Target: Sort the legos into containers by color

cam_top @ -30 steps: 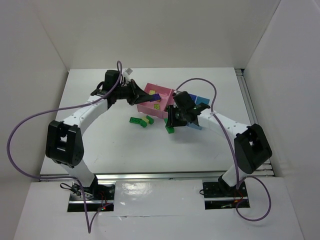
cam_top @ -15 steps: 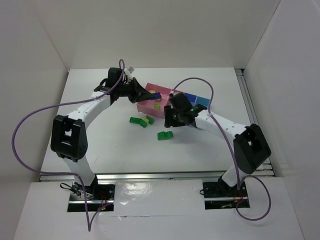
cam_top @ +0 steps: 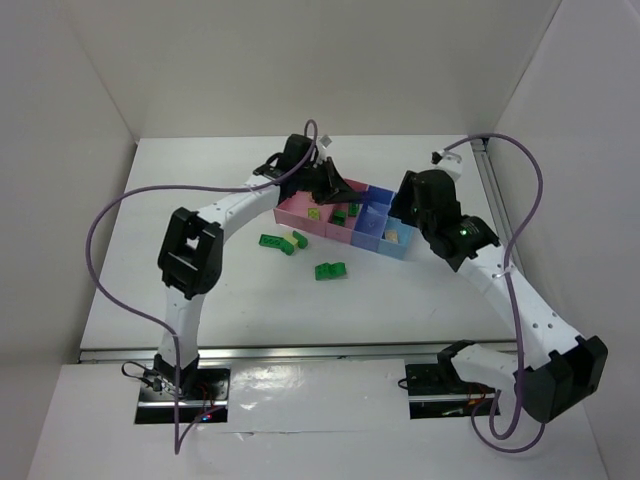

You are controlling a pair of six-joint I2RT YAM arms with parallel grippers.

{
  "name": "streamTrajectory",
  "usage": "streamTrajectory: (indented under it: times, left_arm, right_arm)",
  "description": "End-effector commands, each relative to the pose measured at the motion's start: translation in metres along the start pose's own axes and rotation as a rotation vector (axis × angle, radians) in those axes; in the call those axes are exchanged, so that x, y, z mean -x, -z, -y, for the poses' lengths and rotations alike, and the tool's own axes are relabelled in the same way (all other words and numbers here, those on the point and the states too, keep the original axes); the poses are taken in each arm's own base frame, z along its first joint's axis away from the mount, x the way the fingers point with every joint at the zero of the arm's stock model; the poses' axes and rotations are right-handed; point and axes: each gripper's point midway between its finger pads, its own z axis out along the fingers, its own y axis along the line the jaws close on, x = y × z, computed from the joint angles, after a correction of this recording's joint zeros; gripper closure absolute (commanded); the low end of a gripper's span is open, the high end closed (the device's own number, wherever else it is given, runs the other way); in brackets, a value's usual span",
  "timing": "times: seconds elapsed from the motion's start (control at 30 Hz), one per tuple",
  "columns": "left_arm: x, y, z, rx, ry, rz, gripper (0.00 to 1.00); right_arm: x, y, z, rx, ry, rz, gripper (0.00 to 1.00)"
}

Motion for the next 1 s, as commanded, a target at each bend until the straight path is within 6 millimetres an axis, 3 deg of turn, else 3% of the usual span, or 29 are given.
streamTrajectory:
  times: [0.0,0.23,0.33,0.47,0.5,0.57,0.6,0.63,0.73,0.93,0.97]
  left_arm:
    - [0.03,-0.013,0.012,0.014,-0.046,0.116,1.0]
    - [0.02,-0.06,0.009,0.051,-0.051,0.098,1.0]
    - [0.014,-0.068,0.005,0.065,-0.05,0.086,1.0]
    - [0.021,-0.07,0.0,0.089,-0.059,0.116,1.0]
    - [0.013,-0.075,-0.003,0.1,-0.057,0.097,0.99]
    - [0.016,-0.078,-0.002,0.101,-0.067,0.097,0.86]
    - [0.014,-0.082,-0.004,0.098,-0.066,0.087,0.76]
    - [0.013,-0.081,-0.007,0.107,-0.07,0.079,0.58]
    - [0.005,-0.082,0.003,0.074,-0.087,0.051,0.34]
    - [0.012,-0.054,0.047,-0.022,-0.155,0.061,0.27]
    - [0.018,-0.037,0.068,-0.052,-0.183,0.089,0.27]
  right_arm:
    - [0.002,0.012,0.023,-0.073,-0.032,0.023,0.39]
    - [0.007,0.022,0.037,-0.11,-0.042,0.029,0.39]
    - [0.002,0.022,0.042,-0.116,-0.043,0.018,0.39]
    - [0.003,0.021,0.044,-0.117,-0.048,0.016,0.39]
    - [0.0,0.019,0.047,-0.123,-0.051,0.007,0.39]
    - [-0.001,0.019,0.045,-0.112,-0.051,0.001,0.39]
    - [0.0,0.019,0.048,-0.12,-0.056,0.003,0.39]
    - [-0.001,0.019,0.046,-0.112,-0.056,-0.002,0.39]
    - [-0.002,0.016,0.044,-0.102,-0.047,-0.009,0.39]
    - [-0.009,0.011,0.032,-0.026,-0.038,-0.04,0.39]
    - [-0.011,0.007,0.027,-0.005,-0.02,-0.052,0.39]
